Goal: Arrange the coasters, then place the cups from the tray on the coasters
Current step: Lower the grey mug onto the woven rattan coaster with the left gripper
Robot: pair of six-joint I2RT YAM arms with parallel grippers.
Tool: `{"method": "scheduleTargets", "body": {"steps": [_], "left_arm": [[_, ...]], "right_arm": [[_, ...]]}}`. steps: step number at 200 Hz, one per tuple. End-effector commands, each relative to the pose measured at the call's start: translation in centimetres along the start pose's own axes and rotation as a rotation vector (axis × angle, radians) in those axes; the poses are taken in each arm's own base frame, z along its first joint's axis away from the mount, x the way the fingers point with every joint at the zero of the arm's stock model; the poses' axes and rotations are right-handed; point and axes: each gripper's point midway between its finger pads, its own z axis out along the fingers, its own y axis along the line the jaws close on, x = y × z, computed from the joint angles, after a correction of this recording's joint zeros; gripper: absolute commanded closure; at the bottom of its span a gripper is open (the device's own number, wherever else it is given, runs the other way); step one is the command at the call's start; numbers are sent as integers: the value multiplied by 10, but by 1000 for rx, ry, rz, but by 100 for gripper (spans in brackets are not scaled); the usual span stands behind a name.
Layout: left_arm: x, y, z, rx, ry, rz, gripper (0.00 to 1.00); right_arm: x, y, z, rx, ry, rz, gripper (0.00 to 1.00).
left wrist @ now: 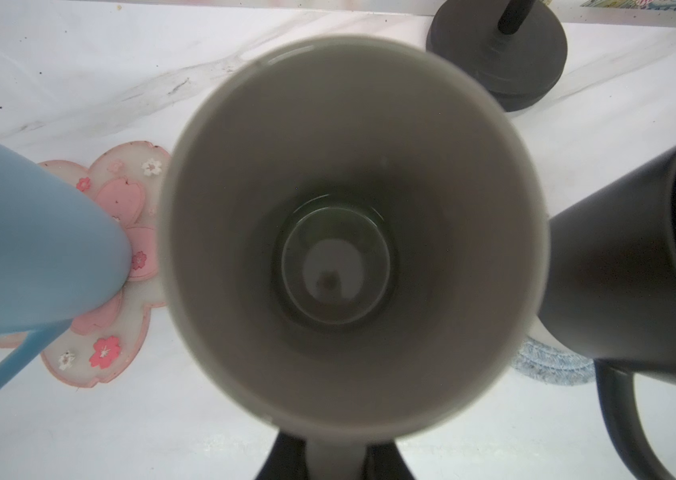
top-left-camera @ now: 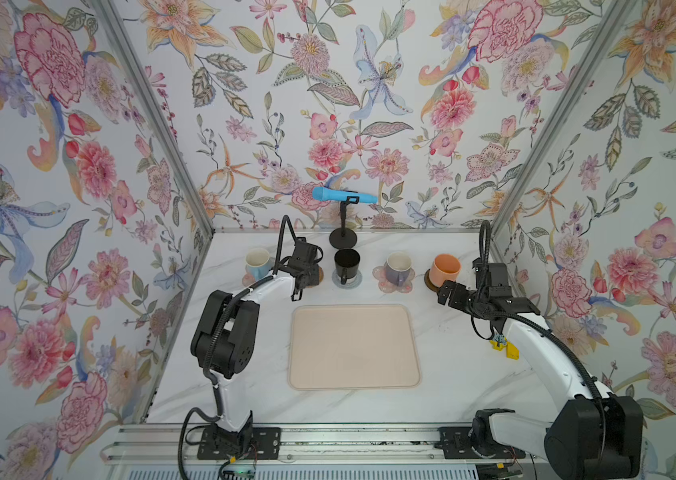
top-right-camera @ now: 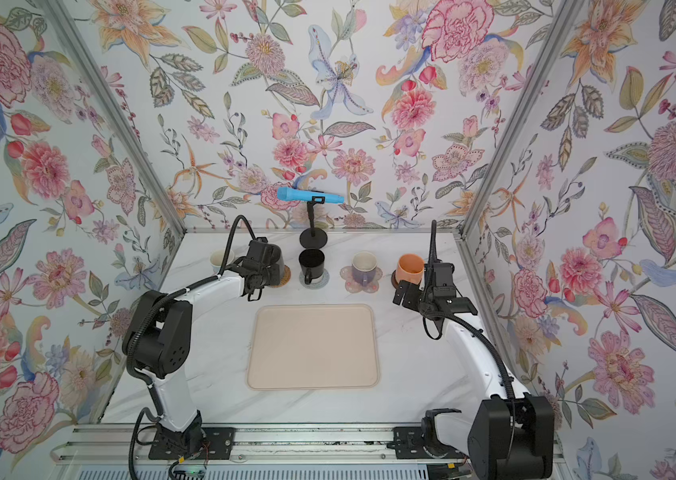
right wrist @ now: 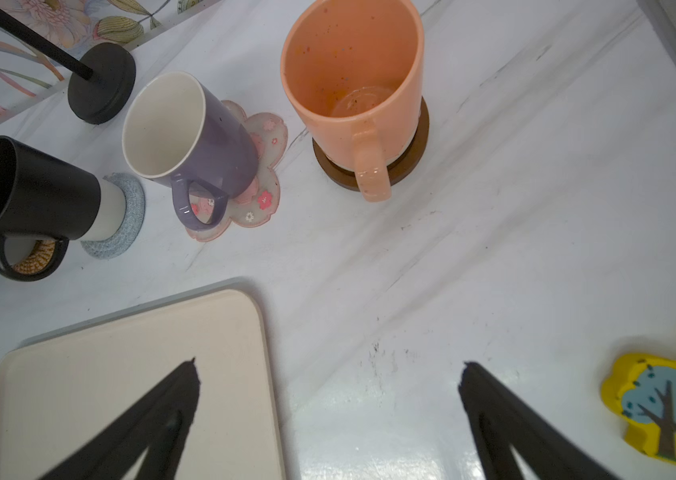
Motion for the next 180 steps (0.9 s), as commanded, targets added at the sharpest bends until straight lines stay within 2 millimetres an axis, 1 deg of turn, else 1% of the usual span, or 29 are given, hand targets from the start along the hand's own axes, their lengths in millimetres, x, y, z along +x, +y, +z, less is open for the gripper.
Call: {"method": "scheduleTargets", "body": {"steps": [1, 76, 120, 150, 180], "left_arm": [[-39, -8, -11, 1, -127, -38, 100], [-35, -9, -8, -4, -116, -40, 100], [-34, -14, -8, 14, -115, -47, 100], [-29, -17, -6, 19, -105, -41, 100], [-26, -16, -4, 13, -101, -44, 100]], "right_arm": [[2, -1, 3, -2, 9, -7, 1], [5, -4, 2, 1, 9, -4, 1], [5, -4, 2, -3, 9, -2, 1], [4, -4, 0, -4, 4, -2, 1], [4, -3, -1, -7, 3, 0, 1]]}}
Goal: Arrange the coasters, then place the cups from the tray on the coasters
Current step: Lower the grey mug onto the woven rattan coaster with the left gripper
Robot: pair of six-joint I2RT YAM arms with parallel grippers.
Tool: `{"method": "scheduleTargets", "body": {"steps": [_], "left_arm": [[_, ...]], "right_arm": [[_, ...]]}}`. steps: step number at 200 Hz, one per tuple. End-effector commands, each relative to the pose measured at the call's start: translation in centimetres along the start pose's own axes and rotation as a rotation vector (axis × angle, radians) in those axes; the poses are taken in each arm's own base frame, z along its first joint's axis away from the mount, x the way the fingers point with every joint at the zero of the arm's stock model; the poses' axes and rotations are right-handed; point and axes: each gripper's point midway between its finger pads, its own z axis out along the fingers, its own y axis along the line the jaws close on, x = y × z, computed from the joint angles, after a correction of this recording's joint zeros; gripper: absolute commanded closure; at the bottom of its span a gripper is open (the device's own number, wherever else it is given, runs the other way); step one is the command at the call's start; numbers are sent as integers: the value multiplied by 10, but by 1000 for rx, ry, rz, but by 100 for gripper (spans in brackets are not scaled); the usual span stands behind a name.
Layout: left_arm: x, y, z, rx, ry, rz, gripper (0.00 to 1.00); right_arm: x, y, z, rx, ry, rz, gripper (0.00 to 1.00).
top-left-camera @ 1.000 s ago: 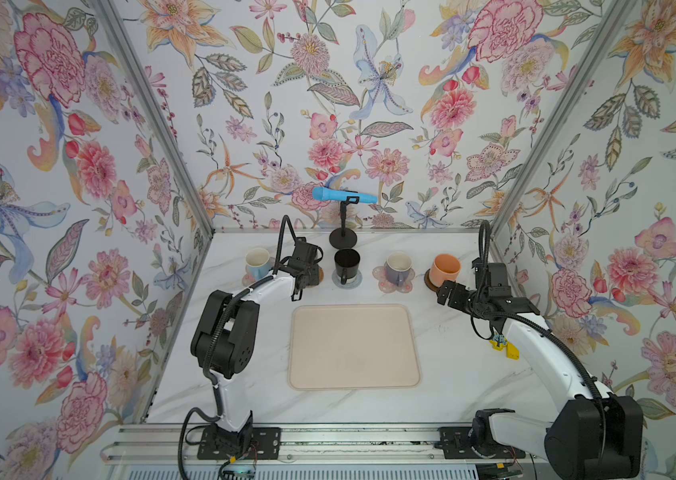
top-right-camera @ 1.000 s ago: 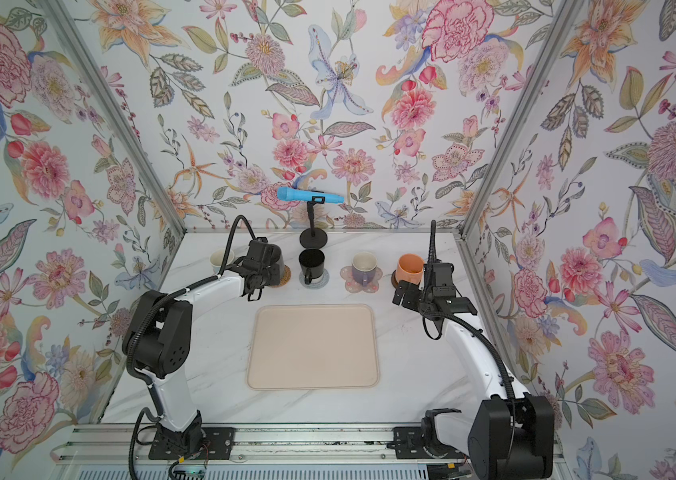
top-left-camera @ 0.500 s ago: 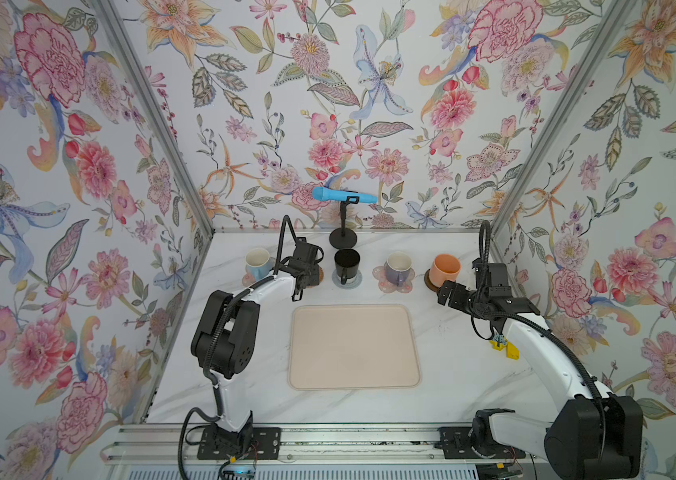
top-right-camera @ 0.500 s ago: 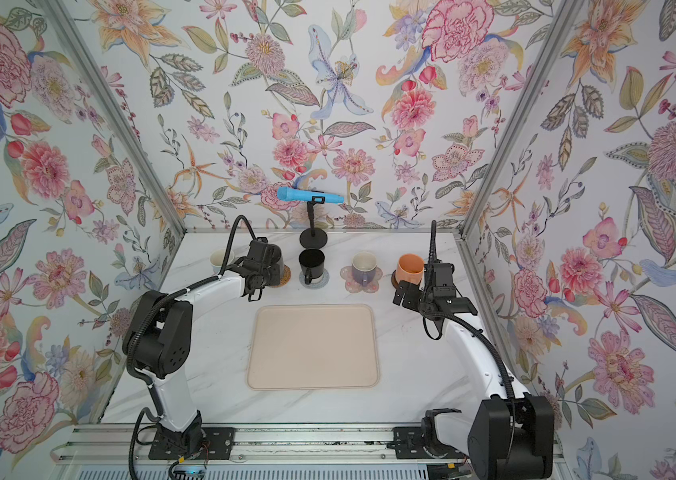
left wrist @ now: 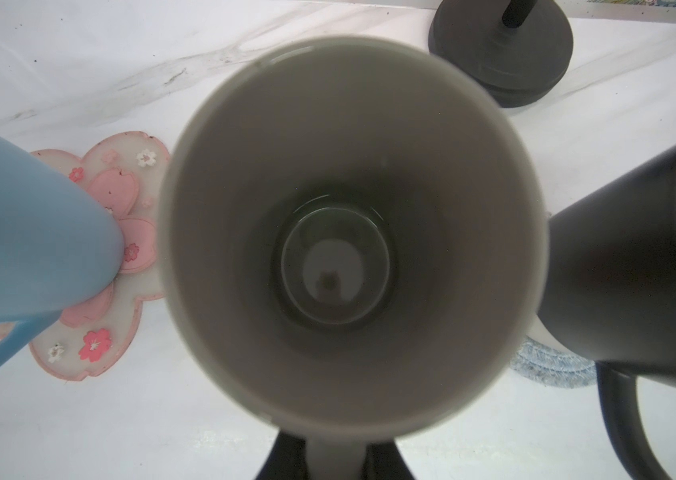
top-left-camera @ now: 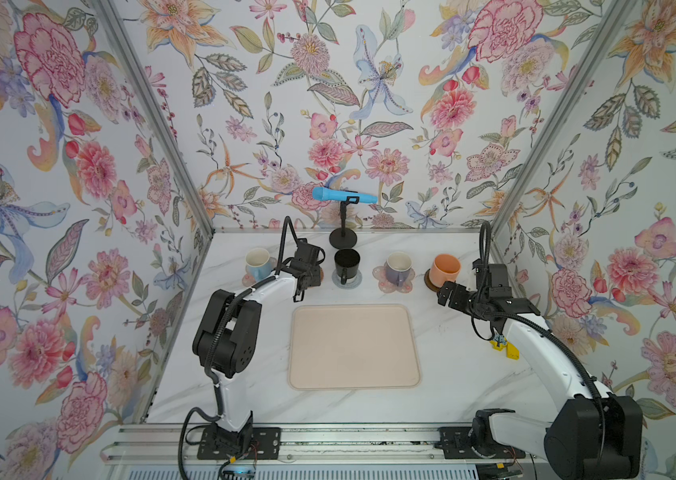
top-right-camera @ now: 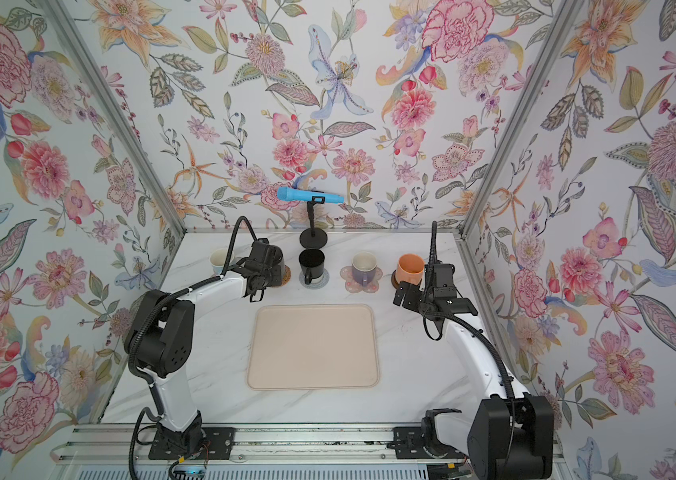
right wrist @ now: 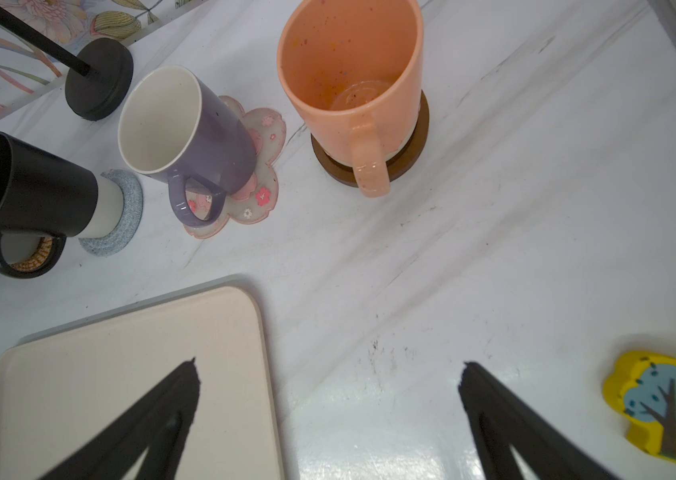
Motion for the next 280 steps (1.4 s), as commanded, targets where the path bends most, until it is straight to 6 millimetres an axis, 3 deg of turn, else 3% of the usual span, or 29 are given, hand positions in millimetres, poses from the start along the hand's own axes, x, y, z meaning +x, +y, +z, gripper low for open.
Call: {"method": "scheduleTargets", "body": {"steps": [1, 111, 152, 198, 280], "left_arm": [[-32, -10, -7, 20, -109, -39, 100], [-13, -7, 4, 6, -45, -56, 100], [-12, -5, 3, -3, -40, -61, 84], [-14, -5, 0, -7, -32, -49, 73], [-8, 4, -5, -49, -10, -42, 65]], "right_arm": [[1, -1, -2, -4, -6, -2, 1], [4, -2, -2, -6, -3, 1, 1], [4, -2, -4, -13, -5, 10, 1], [5, 1, -5, -33, -8, 27, 1], [0, 5, -13, -50, -34, 39, 1]]}}
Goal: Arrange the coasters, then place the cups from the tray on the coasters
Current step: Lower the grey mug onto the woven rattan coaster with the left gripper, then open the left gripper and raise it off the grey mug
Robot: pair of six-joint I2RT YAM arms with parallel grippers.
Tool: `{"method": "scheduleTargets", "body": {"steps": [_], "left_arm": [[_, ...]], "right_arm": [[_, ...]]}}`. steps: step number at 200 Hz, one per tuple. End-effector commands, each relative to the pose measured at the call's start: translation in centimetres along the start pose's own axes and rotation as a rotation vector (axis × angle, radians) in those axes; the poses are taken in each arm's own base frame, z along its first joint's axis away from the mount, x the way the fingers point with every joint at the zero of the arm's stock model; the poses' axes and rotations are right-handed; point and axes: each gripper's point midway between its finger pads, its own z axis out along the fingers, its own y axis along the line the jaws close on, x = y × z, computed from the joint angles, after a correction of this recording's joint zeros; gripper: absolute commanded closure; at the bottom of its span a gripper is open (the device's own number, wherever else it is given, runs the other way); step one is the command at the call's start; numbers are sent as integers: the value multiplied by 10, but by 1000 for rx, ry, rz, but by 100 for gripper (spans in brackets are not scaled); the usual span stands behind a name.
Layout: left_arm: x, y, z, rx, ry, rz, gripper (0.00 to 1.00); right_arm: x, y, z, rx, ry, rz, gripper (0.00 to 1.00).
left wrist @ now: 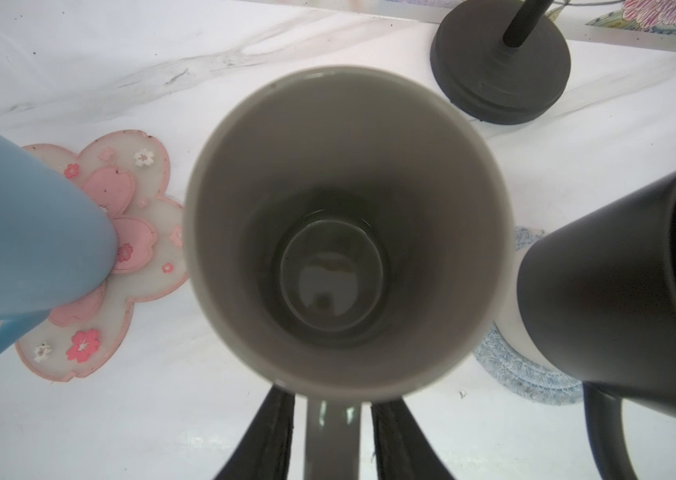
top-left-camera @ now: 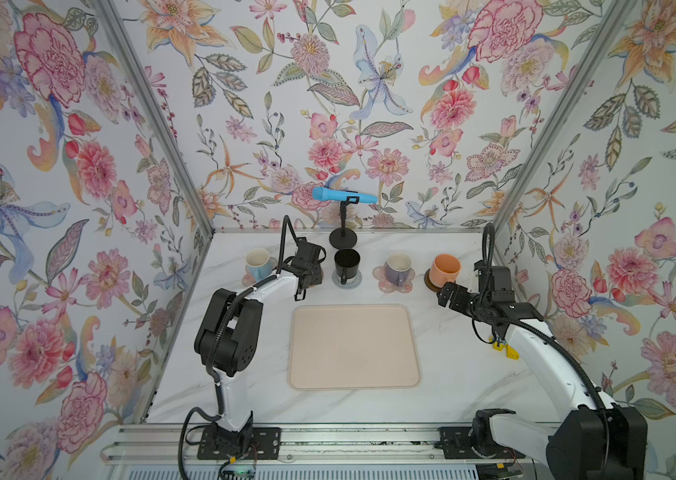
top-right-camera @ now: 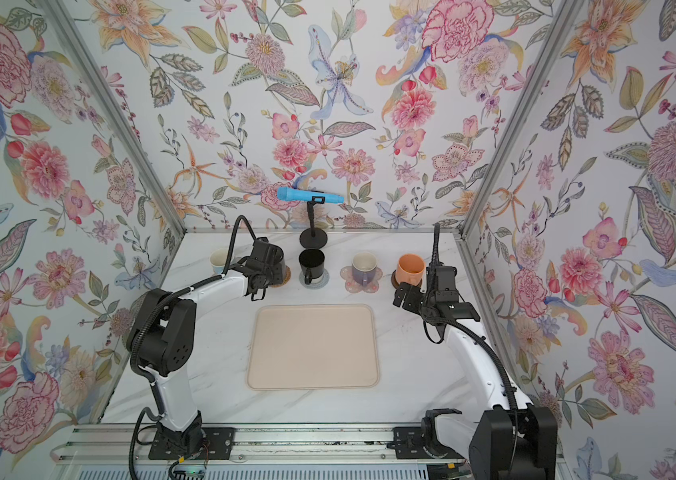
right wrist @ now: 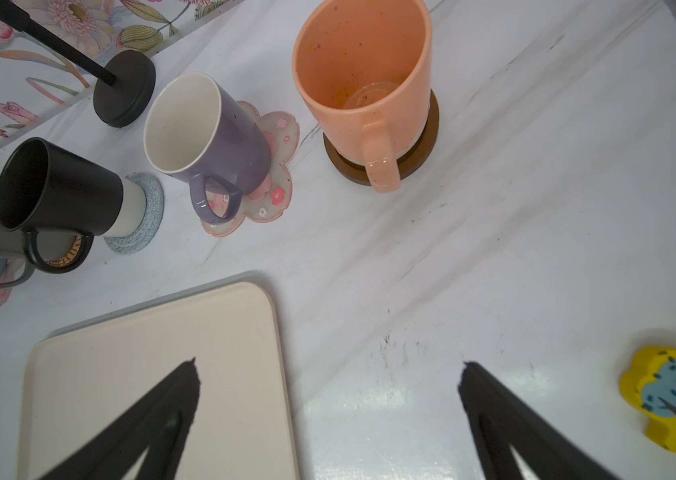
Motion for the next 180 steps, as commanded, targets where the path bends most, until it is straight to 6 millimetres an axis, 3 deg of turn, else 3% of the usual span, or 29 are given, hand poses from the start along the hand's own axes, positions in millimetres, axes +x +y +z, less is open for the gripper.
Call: {"method": "scheduleTargets", "body": {"steps": [1, 72, 127, 180], "left_arm": [[-5, 4, -7, -40, -7, 2, 65], [-11, 12, -37, -31, -34, 13, 64], [-14, 27, -65, -71, -61, 54, 63], [-29, 53, -101, -165, -162, 124, 61]], "right_arm": [[-2, 1, -4, -12, -13, 18, 1], [-13, 12, -6, -34, -28, 14, 1], [-9, 14, -8, -29, -28, 11, 1], [-32, 11, -32, 13, -96, -57, 1]]}}
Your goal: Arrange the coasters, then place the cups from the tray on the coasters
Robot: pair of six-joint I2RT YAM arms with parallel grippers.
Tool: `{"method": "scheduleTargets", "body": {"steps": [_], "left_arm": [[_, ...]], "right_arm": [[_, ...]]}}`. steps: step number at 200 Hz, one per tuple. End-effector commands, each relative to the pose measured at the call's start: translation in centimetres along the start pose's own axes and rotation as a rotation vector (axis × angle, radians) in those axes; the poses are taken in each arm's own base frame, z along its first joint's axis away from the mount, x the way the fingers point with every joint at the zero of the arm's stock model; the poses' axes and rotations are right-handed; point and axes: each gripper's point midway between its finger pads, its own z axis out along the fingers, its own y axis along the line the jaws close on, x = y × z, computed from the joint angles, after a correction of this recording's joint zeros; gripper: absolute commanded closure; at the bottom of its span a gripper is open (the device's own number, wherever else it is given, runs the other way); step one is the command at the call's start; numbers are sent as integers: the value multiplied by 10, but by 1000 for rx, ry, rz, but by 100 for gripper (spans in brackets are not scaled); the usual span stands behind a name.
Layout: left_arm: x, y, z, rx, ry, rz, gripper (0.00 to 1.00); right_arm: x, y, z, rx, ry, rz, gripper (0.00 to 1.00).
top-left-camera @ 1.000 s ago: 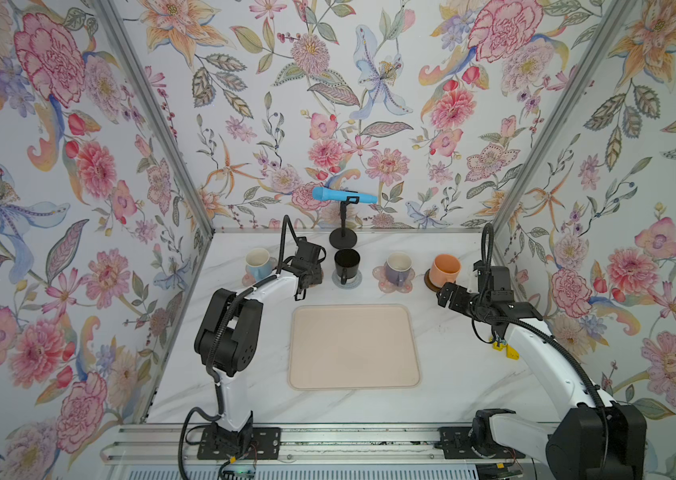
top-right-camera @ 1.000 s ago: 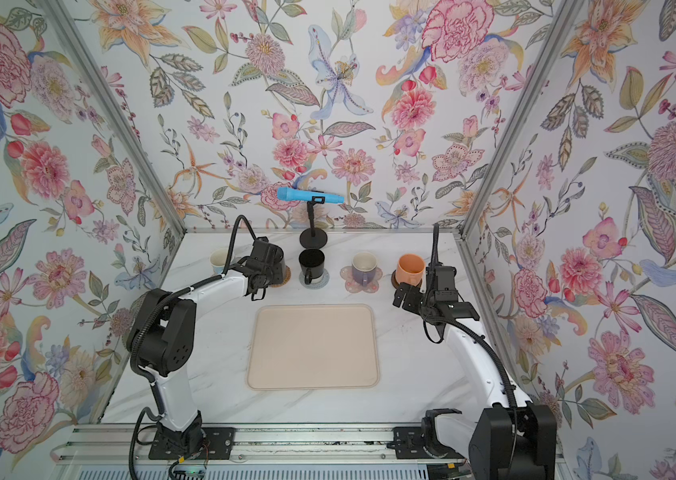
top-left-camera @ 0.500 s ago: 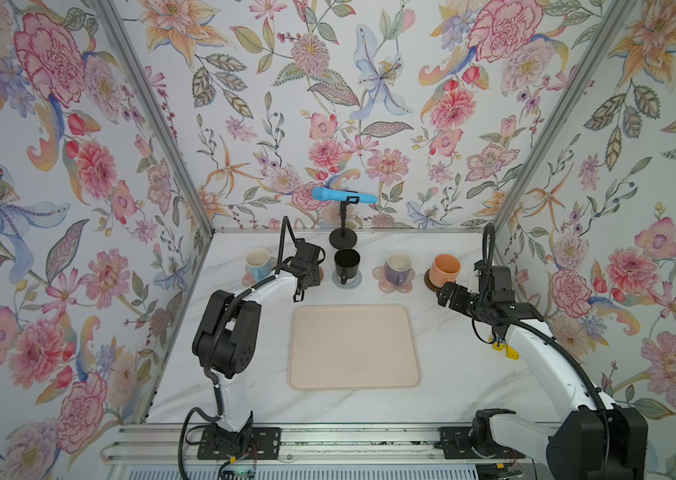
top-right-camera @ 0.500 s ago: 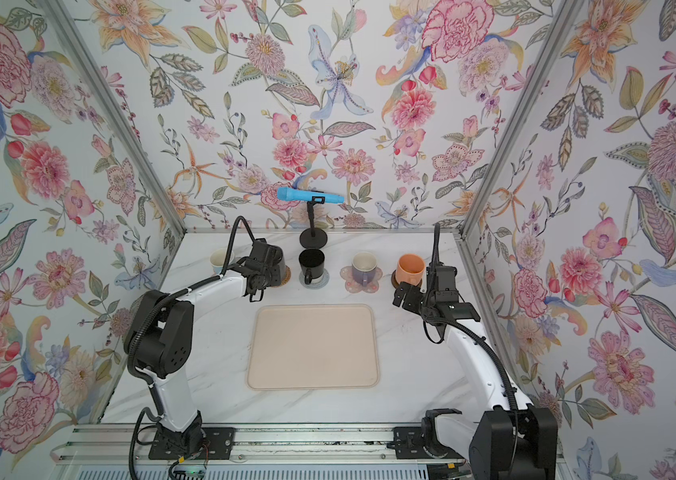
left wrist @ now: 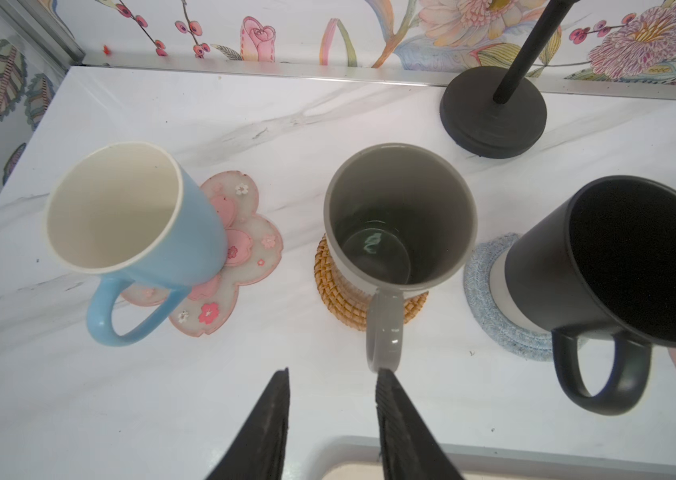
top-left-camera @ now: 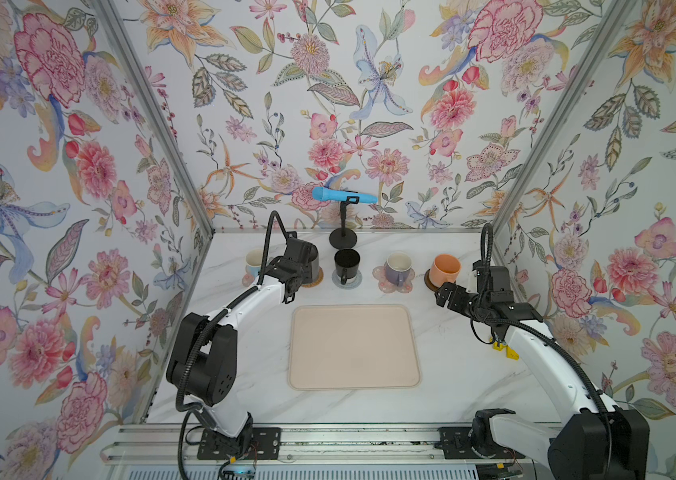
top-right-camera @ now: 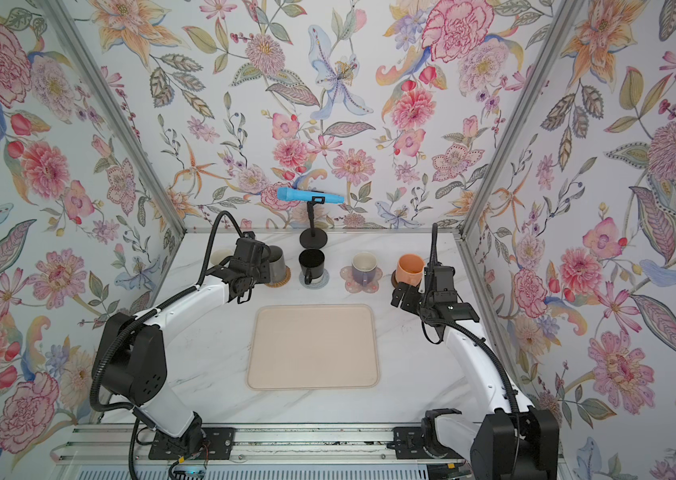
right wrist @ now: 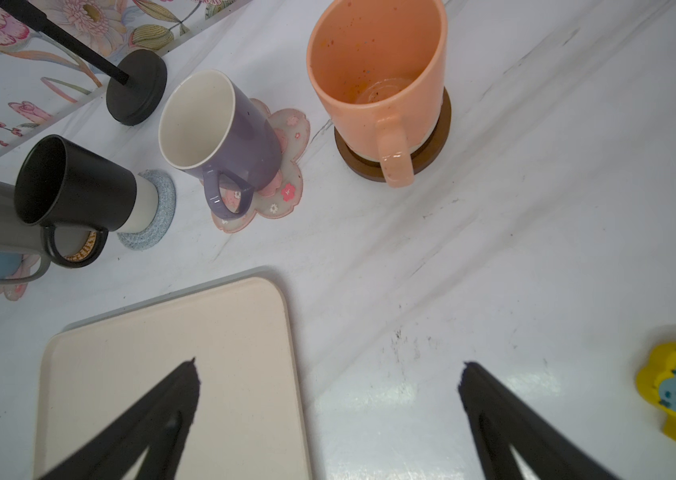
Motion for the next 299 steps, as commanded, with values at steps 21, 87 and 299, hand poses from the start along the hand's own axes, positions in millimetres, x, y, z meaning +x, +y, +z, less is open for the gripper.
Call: {"method": "scheduleTargets", "body": {"steps": [21, 87, 299], "left_arm": [[-14, 35, -35, -136, -101, 100, 60], [14, 60, -38, -234, -83, 114, 54], [54, 165, -97, -685, -446, 45, 1]], "right_arm": [[-41, -4, -33, 65, -111, -78, 1], [-43, -14, -35, 92, -121, -73, 1], [-13, -54, 11, 153, -243, -116, 1]]}}
